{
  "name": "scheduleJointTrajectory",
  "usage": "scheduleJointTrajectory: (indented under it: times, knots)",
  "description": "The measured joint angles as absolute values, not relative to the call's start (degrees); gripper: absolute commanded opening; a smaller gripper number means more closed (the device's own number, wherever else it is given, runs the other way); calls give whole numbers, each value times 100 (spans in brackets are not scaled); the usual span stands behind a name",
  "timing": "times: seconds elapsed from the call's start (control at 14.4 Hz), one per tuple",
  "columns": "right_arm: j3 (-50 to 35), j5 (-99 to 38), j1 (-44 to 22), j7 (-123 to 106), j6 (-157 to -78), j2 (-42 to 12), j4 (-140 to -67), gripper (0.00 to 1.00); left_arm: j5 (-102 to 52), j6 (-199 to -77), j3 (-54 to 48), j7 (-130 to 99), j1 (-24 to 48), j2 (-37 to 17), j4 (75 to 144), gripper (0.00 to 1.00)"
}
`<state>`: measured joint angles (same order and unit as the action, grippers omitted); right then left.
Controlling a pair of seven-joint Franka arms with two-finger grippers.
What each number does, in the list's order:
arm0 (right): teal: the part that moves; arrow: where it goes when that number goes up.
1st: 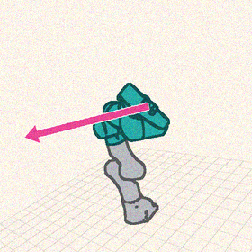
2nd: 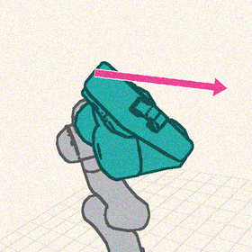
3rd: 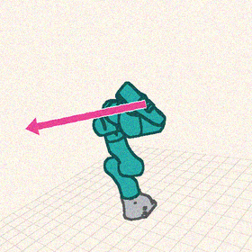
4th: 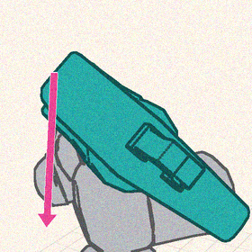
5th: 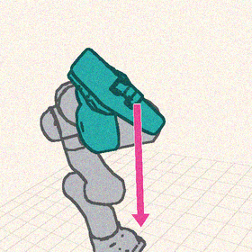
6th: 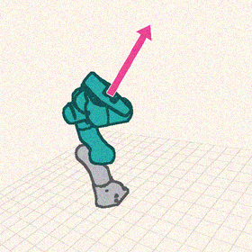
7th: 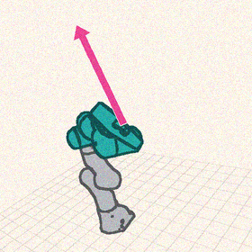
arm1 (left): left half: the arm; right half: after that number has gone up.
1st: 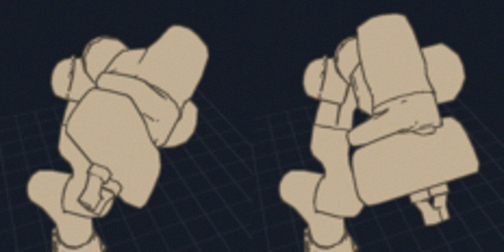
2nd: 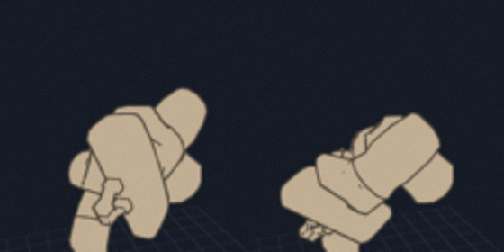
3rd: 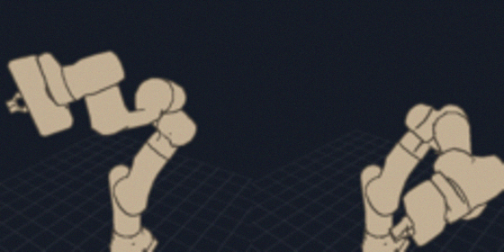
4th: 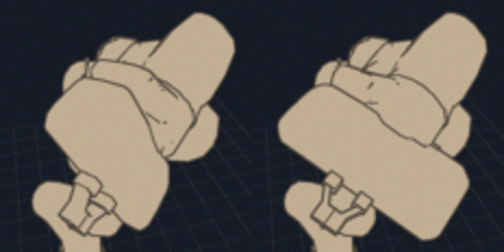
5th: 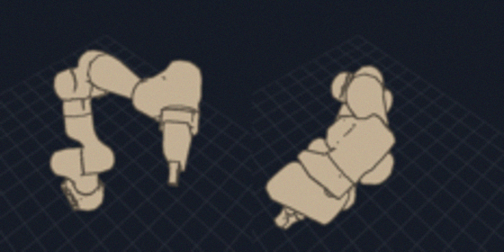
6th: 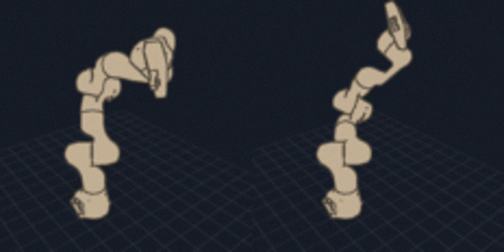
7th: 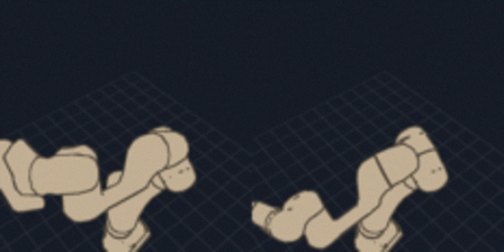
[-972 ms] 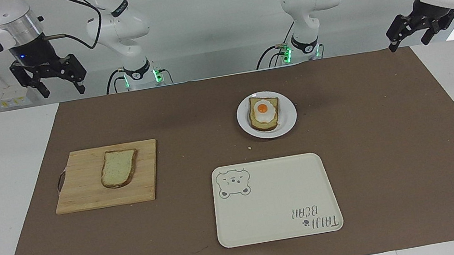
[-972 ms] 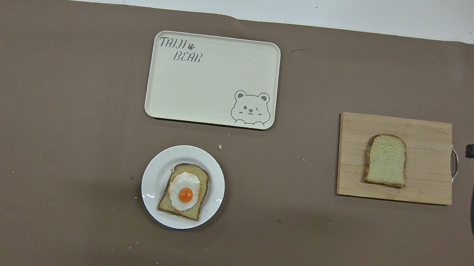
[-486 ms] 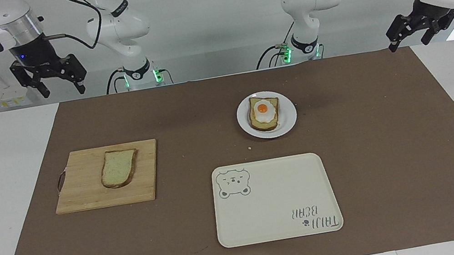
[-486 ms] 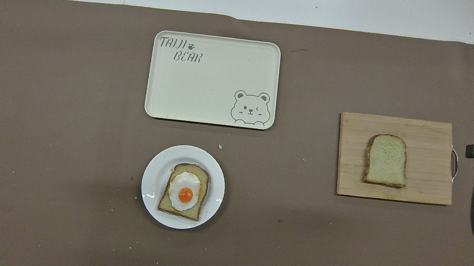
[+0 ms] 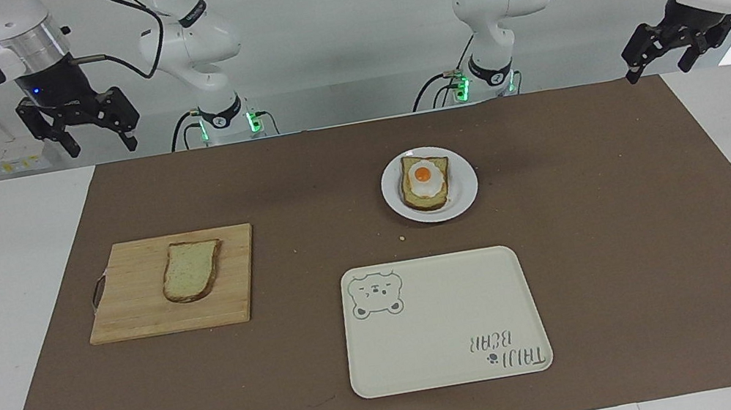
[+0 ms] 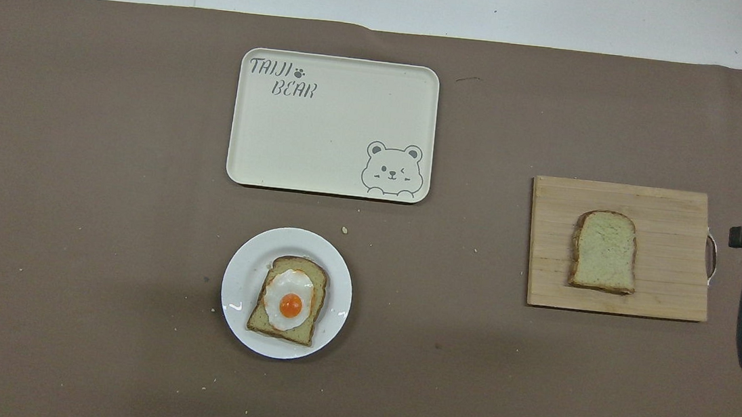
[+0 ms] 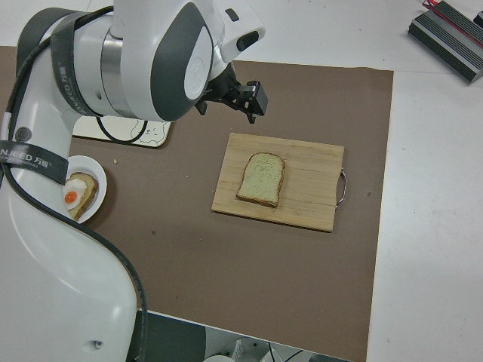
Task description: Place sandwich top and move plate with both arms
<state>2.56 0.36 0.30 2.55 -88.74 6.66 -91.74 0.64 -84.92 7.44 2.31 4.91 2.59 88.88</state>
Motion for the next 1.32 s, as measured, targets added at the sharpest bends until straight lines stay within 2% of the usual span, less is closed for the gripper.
scheduleJointTrajectory:
  times: [1.32]
  knots:
    - [127, 36, 36, 244, -8817, 689, -9316, 100, 64, -8492, 744, 231, 491, 259, 8888, 100]
